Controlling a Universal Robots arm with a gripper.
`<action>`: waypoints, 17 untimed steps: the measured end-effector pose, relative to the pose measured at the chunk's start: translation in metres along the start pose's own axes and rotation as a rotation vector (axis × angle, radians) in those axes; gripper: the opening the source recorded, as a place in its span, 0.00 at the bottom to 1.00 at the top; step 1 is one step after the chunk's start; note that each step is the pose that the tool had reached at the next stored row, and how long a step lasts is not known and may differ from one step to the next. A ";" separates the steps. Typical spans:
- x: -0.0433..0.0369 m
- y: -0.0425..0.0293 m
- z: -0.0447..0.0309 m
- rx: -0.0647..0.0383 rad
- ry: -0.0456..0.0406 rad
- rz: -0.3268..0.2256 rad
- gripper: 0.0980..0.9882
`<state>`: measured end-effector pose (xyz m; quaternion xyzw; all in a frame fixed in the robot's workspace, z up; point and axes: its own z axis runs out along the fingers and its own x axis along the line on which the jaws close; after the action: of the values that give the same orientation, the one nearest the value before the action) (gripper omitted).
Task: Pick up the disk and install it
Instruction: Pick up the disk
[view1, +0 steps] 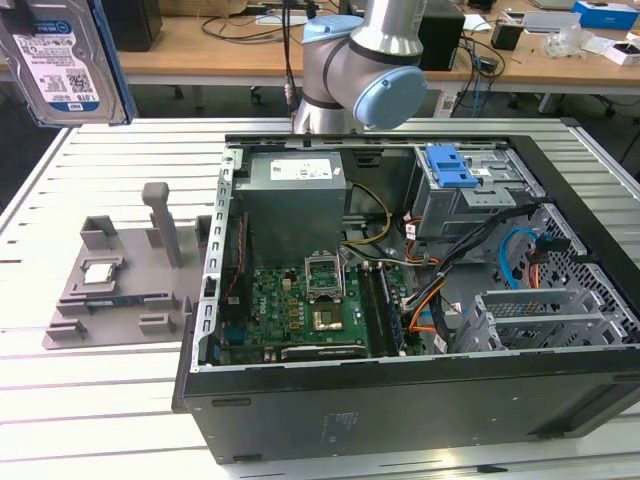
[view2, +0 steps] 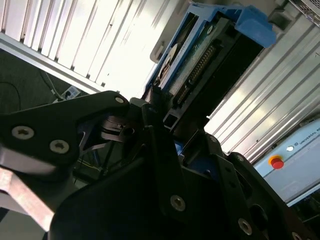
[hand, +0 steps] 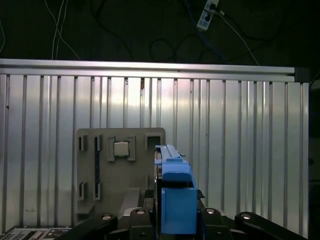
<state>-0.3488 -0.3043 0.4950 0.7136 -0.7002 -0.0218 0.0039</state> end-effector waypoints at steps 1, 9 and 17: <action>-0.0002 0.0001 -0.0037 0.000 0.0000 0.000 0.30; -0.0002 0.0001 -0.0063 0.000 -0.0001 0.000 0.30; 0.0004 -0.0294 -0.0074 0.000 0.0000 0.000 0.30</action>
<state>-0.3191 -0.3042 0.5014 0.7137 -0.7001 -0.0218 0.0039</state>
